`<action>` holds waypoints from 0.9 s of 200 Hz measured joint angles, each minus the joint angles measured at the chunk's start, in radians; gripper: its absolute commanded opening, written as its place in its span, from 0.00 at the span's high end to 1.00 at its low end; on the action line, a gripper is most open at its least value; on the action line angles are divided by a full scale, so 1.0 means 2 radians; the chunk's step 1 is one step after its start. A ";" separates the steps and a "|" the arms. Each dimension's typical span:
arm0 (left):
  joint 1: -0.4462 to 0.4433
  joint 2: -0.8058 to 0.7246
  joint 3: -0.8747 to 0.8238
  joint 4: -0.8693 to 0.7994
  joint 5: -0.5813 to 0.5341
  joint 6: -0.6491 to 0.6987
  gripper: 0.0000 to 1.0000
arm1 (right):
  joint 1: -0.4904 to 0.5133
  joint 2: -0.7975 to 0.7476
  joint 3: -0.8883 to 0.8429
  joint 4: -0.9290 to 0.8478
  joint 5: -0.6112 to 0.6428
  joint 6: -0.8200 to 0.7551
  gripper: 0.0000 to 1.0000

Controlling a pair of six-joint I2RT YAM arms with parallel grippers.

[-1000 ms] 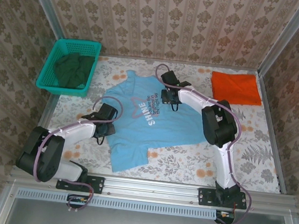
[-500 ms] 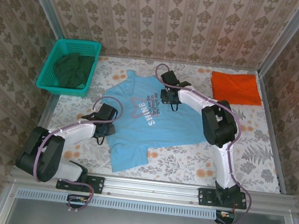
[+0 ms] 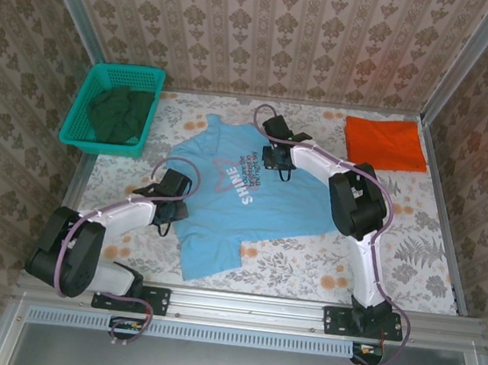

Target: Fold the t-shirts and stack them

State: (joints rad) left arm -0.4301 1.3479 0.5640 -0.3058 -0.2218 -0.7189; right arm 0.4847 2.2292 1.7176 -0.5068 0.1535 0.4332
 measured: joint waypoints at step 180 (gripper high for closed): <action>0.000 -0.002 -0.002 0.002 -0.001 0.000 0.71 | 0.000 0.009 0.006 -0.012 0.004 -0.001 1.00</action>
State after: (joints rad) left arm -0.4301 1.3437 0.5591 -0.3012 -0.2234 -0.7189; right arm 0.4850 2.2475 1.7287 -0.5316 0.1619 0.4320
